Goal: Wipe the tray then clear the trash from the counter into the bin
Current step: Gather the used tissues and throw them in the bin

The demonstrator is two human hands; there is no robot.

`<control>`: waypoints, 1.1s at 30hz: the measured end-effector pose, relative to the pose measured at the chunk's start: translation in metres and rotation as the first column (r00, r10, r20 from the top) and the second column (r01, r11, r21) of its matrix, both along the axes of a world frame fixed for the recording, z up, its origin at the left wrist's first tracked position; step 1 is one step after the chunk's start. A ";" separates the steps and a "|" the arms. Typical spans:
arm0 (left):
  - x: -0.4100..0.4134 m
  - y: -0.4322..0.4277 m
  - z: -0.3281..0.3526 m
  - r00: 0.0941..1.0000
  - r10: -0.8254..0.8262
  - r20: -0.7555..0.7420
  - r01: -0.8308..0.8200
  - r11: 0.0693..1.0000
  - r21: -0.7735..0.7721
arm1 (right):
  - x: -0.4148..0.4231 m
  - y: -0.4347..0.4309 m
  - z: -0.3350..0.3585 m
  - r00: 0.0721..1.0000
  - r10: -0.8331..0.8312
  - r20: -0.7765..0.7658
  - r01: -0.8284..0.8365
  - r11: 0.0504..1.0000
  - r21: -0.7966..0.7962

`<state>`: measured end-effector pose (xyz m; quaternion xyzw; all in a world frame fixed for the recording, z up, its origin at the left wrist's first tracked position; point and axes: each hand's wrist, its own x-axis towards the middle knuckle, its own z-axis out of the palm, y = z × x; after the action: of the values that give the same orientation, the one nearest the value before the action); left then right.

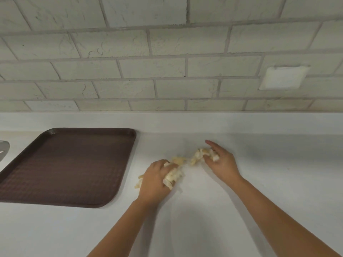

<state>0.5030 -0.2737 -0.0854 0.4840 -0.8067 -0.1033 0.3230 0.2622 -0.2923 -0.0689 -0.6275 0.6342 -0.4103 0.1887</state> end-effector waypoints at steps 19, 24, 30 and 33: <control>-0.032 0.034 0.007 0.924 -0.041 0.379 0.060 0.997 -0.038 | 0.007 0.092 -0.010 0.783 0.235 -0.576 -0.308 0.951 -0.031; -0.031 0.066 0.004 0.923 -0.047 0.382 0.043 0.999 0.021 | 0.006 0.147 -0.010 0.865 0.069 -0.498 -0.108 0.993 -0.049; -0.083 0.126 0.043 0.950 0.134 -0.282 0.074 0.779 0.623 | -0.035 0.231 0.037 0.827 -0.379 0.415 0.254 0.911 0.326; -0.129 0.166 0.065 0.815 0.233 -0.530 0.364 0.505 0.783 | -0.075 0.291 0.068 0.646 -0.464 0.606 0.266 0.881 0.391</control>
<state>0.3738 -0.1072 -0.0200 0.4904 -0.5272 -0.6429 0.2614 0.1876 -0.0014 -0.0007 -0.2575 0.6823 -0.5525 0.4036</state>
